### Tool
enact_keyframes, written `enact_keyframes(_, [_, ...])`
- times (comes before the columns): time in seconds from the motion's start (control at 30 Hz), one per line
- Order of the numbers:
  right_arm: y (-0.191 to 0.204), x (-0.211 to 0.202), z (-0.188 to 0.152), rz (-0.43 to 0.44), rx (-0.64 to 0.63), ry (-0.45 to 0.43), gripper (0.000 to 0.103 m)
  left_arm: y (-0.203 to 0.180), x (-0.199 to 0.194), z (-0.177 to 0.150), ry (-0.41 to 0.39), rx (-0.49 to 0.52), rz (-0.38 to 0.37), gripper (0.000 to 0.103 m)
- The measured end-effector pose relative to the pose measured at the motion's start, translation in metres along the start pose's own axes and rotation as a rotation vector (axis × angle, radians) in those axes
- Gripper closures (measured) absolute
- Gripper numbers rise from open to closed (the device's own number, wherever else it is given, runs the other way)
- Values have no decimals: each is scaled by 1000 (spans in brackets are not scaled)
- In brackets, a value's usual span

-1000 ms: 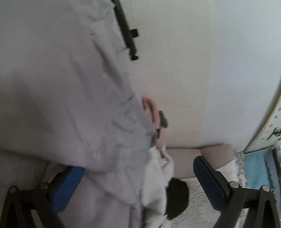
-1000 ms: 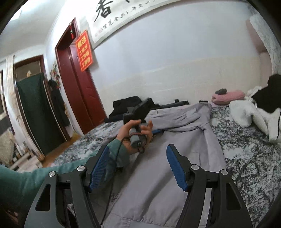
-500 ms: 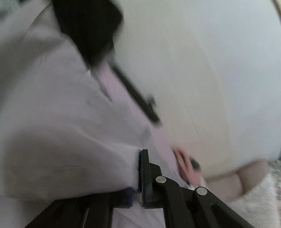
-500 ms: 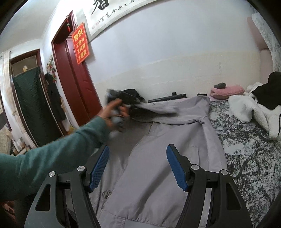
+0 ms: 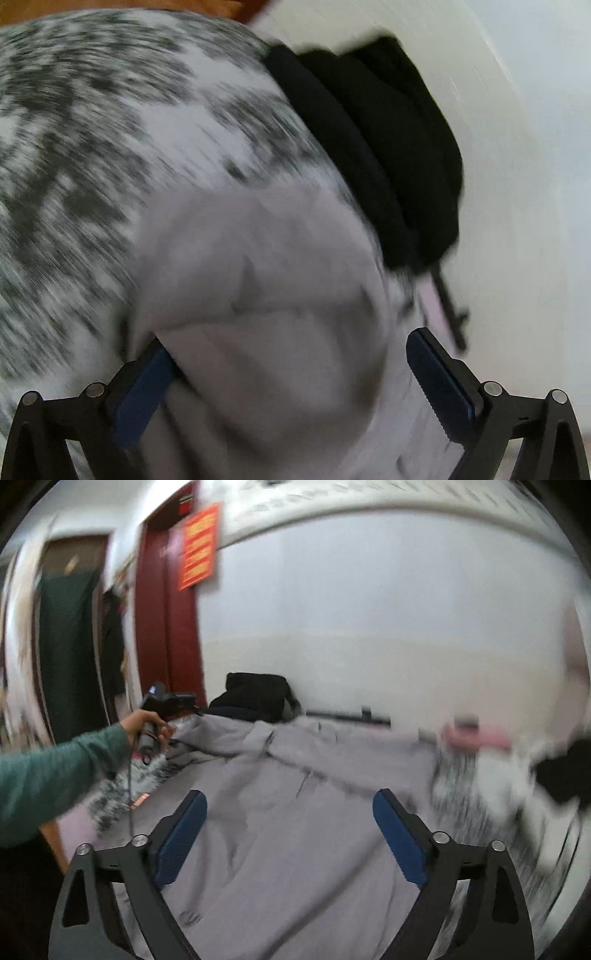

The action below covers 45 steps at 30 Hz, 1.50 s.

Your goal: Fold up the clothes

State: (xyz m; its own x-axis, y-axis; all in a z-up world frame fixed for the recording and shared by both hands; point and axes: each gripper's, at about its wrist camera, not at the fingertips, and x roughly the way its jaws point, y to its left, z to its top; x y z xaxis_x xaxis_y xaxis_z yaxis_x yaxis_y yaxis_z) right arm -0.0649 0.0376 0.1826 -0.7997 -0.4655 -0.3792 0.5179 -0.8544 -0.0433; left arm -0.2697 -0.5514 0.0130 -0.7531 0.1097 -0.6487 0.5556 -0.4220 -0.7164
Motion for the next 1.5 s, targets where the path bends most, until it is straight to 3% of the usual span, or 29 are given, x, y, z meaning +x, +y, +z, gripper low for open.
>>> enact_keyframes(0.07, [6, 17, 18, 4, -31, 12, 8, 18, -3, 13, -8, -82, -30, 2])
enact_keyframes(0.17, [10, 42, 40, 58, -1, 15, 8, 54, -27, 32, -107, -309, -230, 2])
enact_keyframes(0.23, [13, 70, 58, 80, -14, 28, 8, 74, -45, 47, -194, -417, -312, 2])
enact_keyframes(0.3, [19, 108, 73, 83, -49, 71, 7, 100, -55, 58, -266, -500, -347, 2])
enact_keyframes(0.37, [28, 169, 88, 75, -116, 175, 7, 128, -58, 69, -305, -593, -384, 2])
enact_keyframes(0.47, [40, 256, 92, 39, -231, 310, 7, 166, -60, 72, -337, -752, -374, 2])
enact_keyframes(0.57, [56, 334, 75, -27, -383, 445, 10, 188, -52, 75, -318, -822, -384, 2])
enact_keyframes(0.77, [68, 424, 22, -206, -656, 643, 21, 161, -50, 90, -253, -777, -474, 2])
enact_keyframes(0.83, [63, 434, 15, -241, -691, 644, 32, 143, -56, 94, -259, -723, -491, 2])
enact_keyframes(0.87, [59, 437, 14, -256, -696, 644, 60, 138, -59, 95, -257, -713, -503, 2])
enact_keyframes(0.9, [55, 440, 15, -271, -695, 646, 103, 134, -63, 97, -255, -702, -516, 2])
enact_keyframes(1.0, [43, 437, 31, -332, -677, 593, 102, 120, -69, 95, -230, -673, -548, 2])
enact_keyframes(1.13, [-1, 389, 81, -390, -509, 428, 103, 107, -82, 90, -213, -634, -576, 2])
enact_keyframes(1.27, [-91, 301, 130, -544, -278, 298, 103, 101, -84, 85, -200, -635, -574, 2])
enact_keyframes(1.4, [-218, 190, 129, -794, 2, 288, 101, 98, -80, 83, -187, -633, -552, 2])
enact_keyframes(1.43, [-250, 162, 119, -874, 60, 309, 98, 96, -80, 83, -183, -628, -542, 2])
enact_keyframes(1.47, [-276, 140, 105, -935, 117, 344, 87, 95, -80, 83, -180, -622, -533, 2])
enact_keyframes(1.5, [-297, 120, 88, -984, 175, 389, 60, 94, -81, 82, -180, -618, -530, 2])
